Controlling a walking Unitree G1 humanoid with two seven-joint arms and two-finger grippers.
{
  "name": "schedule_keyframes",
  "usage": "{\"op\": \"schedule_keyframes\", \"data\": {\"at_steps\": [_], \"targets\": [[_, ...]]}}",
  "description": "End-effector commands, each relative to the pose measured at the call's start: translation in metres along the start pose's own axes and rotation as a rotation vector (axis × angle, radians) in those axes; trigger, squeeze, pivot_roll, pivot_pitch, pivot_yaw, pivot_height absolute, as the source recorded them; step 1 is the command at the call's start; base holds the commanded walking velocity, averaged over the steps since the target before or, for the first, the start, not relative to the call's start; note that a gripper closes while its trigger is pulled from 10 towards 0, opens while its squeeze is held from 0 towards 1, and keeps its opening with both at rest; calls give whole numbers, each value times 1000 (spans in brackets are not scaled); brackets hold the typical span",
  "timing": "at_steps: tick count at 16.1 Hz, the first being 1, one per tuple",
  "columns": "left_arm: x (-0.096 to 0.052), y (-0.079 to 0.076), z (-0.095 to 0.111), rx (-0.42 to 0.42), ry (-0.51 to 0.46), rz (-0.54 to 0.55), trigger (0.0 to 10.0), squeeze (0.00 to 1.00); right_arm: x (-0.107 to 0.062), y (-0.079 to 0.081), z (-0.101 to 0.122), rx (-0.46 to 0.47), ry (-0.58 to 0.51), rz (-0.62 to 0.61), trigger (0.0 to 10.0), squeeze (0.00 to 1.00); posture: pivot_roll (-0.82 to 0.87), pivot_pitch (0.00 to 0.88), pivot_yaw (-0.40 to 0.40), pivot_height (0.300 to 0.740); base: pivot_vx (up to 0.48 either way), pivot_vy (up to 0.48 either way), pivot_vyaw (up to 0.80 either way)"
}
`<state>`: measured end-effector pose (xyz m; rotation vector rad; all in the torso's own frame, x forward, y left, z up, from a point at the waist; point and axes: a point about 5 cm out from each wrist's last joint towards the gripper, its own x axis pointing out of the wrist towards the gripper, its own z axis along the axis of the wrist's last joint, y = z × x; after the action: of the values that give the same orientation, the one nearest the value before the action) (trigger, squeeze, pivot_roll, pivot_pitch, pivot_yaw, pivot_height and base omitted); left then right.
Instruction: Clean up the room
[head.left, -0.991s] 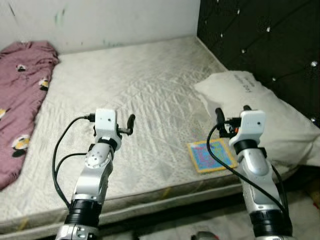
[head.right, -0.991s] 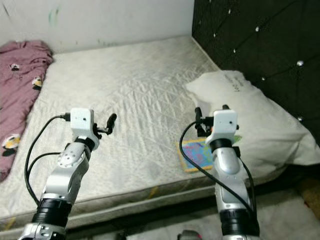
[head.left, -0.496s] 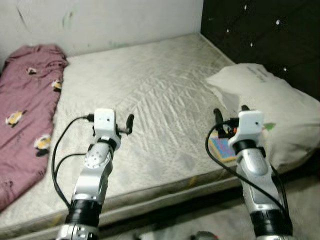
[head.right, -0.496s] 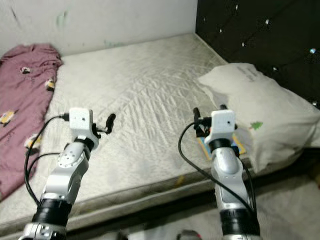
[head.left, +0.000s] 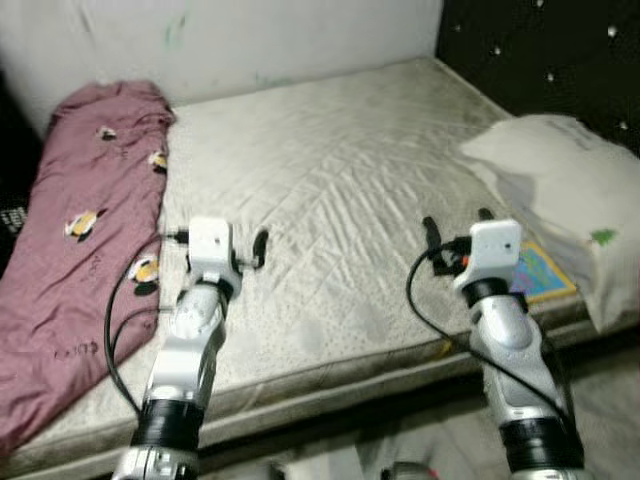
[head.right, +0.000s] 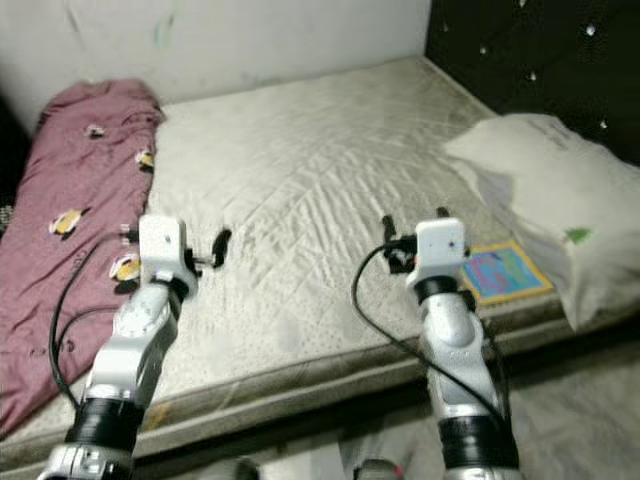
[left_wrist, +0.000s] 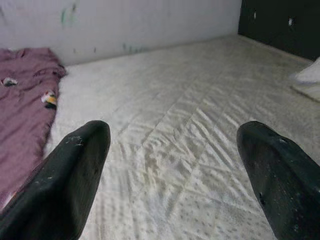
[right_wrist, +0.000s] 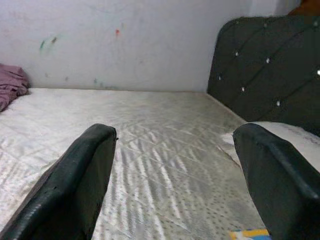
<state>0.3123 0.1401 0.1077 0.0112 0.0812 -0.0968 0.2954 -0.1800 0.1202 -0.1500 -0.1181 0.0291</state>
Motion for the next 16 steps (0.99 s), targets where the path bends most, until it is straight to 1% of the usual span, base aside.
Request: {"op": "schedule_keyframes", "data": {"at_steps": [1, 16], "targets": [[-3, 13, -4, 10, 15, 34, 10000, 0, 3, 11, 5, 14, -21, 30, 10000, 0, -102, 0, 79, 740, 0, 480, 0], [-3, 12, -5, -1, 18, 36, 10000, 0, 3, 13, 6, -1, -29, 52, 10000, 0, -104, 0, 75, 740, 0, 480, 0]]}}
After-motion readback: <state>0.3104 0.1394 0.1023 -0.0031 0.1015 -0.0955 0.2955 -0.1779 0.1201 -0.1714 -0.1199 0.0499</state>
